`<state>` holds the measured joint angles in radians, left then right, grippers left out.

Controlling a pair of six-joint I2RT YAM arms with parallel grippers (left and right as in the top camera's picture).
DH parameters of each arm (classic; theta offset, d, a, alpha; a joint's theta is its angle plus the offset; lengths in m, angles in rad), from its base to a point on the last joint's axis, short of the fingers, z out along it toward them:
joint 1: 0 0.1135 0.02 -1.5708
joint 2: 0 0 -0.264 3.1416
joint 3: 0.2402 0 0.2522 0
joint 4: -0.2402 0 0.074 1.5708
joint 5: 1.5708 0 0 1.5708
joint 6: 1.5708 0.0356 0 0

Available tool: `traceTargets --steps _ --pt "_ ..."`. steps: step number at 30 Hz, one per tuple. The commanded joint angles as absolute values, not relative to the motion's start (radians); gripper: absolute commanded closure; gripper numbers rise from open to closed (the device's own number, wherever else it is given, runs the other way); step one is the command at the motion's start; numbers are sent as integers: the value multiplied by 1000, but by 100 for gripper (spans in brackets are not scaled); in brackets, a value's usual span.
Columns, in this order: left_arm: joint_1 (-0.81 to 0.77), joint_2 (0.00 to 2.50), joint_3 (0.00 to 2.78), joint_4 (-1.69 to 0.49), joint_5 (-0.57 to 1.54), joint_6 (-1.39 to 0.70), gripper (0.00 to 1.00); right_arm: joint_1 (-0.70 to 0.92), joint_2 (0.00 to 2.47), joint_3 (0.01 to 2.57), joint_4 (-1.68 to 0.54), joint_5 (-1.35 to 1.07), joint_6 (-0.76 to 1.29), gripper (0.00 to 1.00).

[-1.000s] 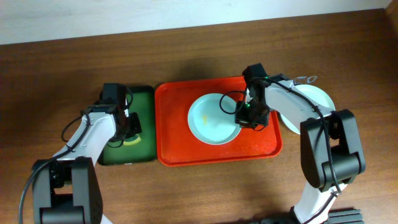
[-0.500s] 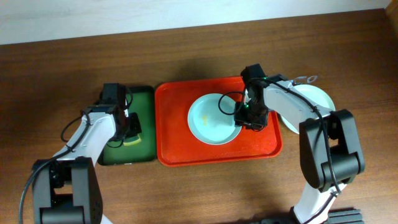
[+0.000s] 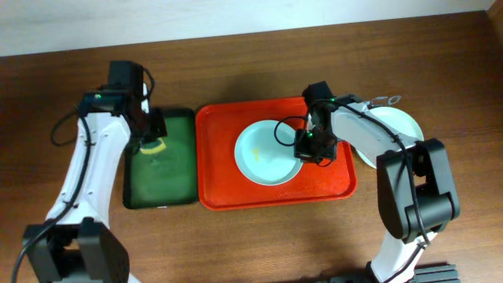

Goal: Clean dirty plates on tray and stack at the side
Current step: 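Carry the sponge with the left gripper over the pale blue plate, then scrub the pale blue plate with the sponge while right gripper holds rim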

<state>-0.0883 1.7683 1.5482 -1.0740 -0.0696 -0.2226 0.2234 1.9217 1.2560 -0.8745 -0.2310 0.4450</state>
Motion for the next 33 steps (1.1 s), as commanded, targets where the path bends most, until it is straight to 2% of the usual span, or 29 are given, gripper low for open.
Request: traceTargets --steps 1,2,3,4,5,7,16,21,33 --pt "-123 1748 1583 -1109 -104 -163 100 303 1920 1248 -854 -235 442 88" --pt "-130 1748 1583 -1110 -103 -162 100 319 1920 1248 -838 -232 441 80" --pt "-138 1748 1583 -1109 -104 -162 100 331 1920 1248 -815 -232 442 61" --pt "-145 1748 1583 -1110 -111 -161 100 334 1920 1248 -794 -232 442 53" --pt "-150 1748 1583 -1114 -114 -158 100 334 1920 1248 -784 -231 442 53" --pt "-166 1748 1583 -1122 -113 -159 100 333 1920 1248 -784 -232 442 94" --pt "-334 1763 1582 -1107 -37 -221 100 353 1920 1248 -773 -320 453 96" --pt "-448 1873 1581 -1054 -17 -276 100 353 1920 1248 -769 -330 453 96" --pt "-487 2115 1576 -955 -10 -303 100 353 1920 1248 -768 -329 453 96"
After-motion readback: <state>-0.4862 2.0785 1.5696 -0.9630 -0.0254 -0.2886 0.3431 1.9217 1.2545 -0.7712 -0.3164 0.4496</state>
